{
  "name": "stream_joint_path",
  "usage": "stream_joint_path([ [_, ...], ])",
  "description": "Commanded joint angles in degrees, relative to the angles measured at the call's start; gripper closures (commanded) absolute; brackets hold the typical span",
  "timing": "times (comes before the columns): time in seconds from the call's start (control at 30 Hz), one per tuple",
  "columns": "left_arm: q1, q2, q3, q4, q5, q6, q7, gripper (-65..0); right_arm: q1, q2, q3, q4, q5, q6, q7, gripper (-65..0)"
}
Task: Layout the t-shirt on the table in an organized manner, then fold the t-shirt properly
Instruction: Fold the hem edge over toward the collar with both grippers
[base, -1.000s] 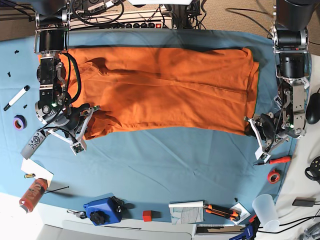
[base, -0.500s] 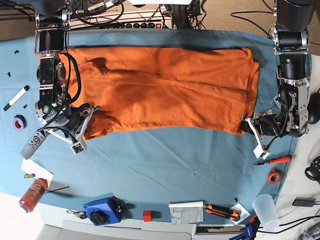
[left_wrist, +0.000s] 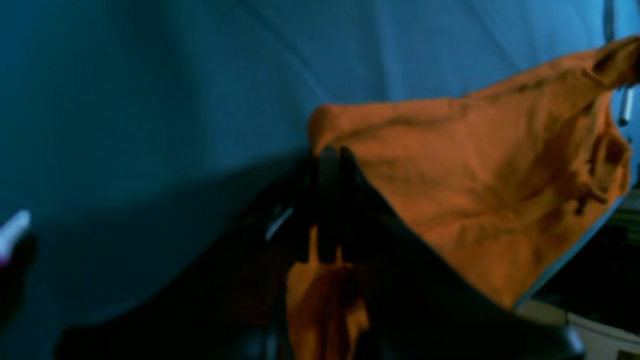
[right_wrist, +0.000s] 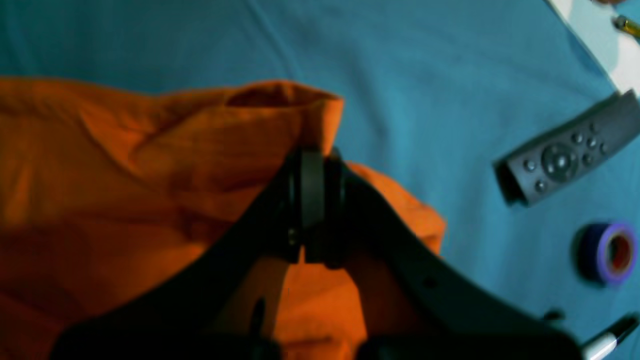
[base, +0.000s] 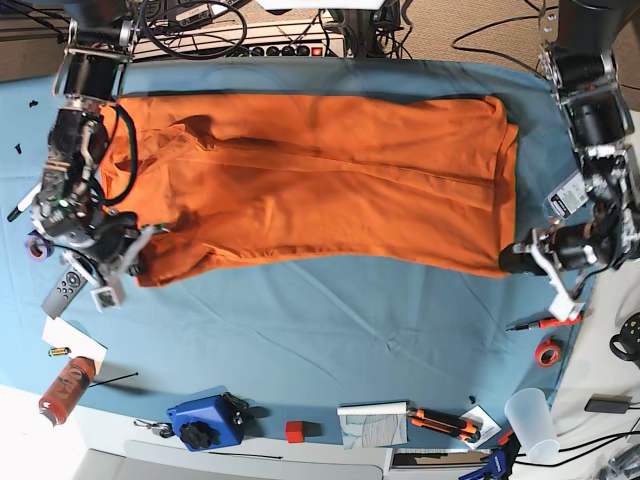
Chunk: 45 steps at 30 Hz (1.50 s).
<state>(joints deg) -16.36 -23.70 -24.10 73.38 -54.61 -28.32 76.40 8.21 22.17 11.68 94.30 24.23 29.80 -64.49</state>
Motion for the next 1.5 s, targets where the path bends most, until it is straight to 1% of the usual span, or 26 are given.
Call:
stream_joint_path([
  [0.0, 0.02, -0.92, -0.76, 2.16, -2.67, -0.26, -0.11, 0.0, 0.48, 0.85, 1.46, 0.96, 1.49, 0.83, 0.83, 0.0],
  [0.07, 2.73, -0.92, -1.18, 5.09, -3.67, -0.26, 0.24, 0.0, -0.92, 0.85, 3.3, 0.96, 4.11, 2.45, 0.72, 0.0],
  [0.17, 7.37, -0.9, -1.18, 10.25, -3.72, -0.26, 0.26, 0.0, -3.17, 0.81, 5.77, 0.96, 8.52, 3.96, -0.33, 0.0],
  [0.27, 12.22, -0.9, -1.22, 16.48, -3.67, -0.28, 0.09, 0.0, -5.77, 0.81, 8.81, 0.96, 11.39, 5.57, -0.92, 0.0],
  [0.37, 16.52, -0.46, -1.22, 22.29, -3.67, -1.57, 0.07, 0.0, -8.2, 0.81, 12.33, 0.96, 15.32, 7.63, -2.19, 0.0],
  [0.47, 19.61, 0.81, -1.22, 26.08, -2.4, -1.51, -0.74, 0.0, -10.27, 0.76, 15.8, 0.96, 19.82, 9.9, -3.76, 0.0],
  [0.5, 20.33, 1.2, -1.31, 26.84, -2.08, -1.51, -1.01, 0.0, -10.78, 0.63, 16.92, 0.96, 21.14, 10.2, -4.33, 0.0],
  [0.6, 21.4, 3.17, -2.97, 28.3, -1.51, -1.09, -1.01, 0.0, -12.02, 0.2, 20.46, 0.96, 24.11, 10.2, -5.88, 0.0],
  [0.67, 21.62, 4.96, -5.84, 28.74, -1.55, -0.79, -1.03, 0.0, -12.9, 0.22, 22.49, 0.96, 26.01, 10.2, -6.34, 0.0],
  [0.77, 21.64, 7.26, -11.21, 28.81, -1.6, -0.68, -1.01, 0.0, -13.66, 0.24, 25.03, 0.96, 26.67, 10.2, -7.45, 0.0],
  [0.87, 22.99, 7.65, -14.1, 28.81, -3.17, -1.4, -0.98, 0.0, -14.25, 0.24, 26.23, 0.96, 27.8, 10.2, -9.75, 0.0],
  [1.0, 26.29, 7.67, -14.16, 28.81, -5.33, -1.66, -0.94, 0.0, -15.93, 0.22, 26.25, 0.96, 28.96, 10.2, -10.58, 0.0],
  [1.1, 28.76, 7.67, -14.19, 28.81, -5.46, -1.77, -1.01, 0.0, -17.64, 0.22, 26.32, 0.96, 30.86, 10.2, -10.58, 0.0],
  [1.4, 32.37, 7.67, -14.19, 28.81, -5.62, -1.84, -1.03, 0.0, -20.92, 0.17, 26.38, 0.94, 30.69, 10.2, -10.51, 0.0],
  [1.47, 32.94, 7.69, -14.21, 28.81, -5.51, -2.86, -0.98, 0.0, -20.87, 0.17, 26.8, 0.94, 29.92, 10.2, -10.03, 0.0],
])
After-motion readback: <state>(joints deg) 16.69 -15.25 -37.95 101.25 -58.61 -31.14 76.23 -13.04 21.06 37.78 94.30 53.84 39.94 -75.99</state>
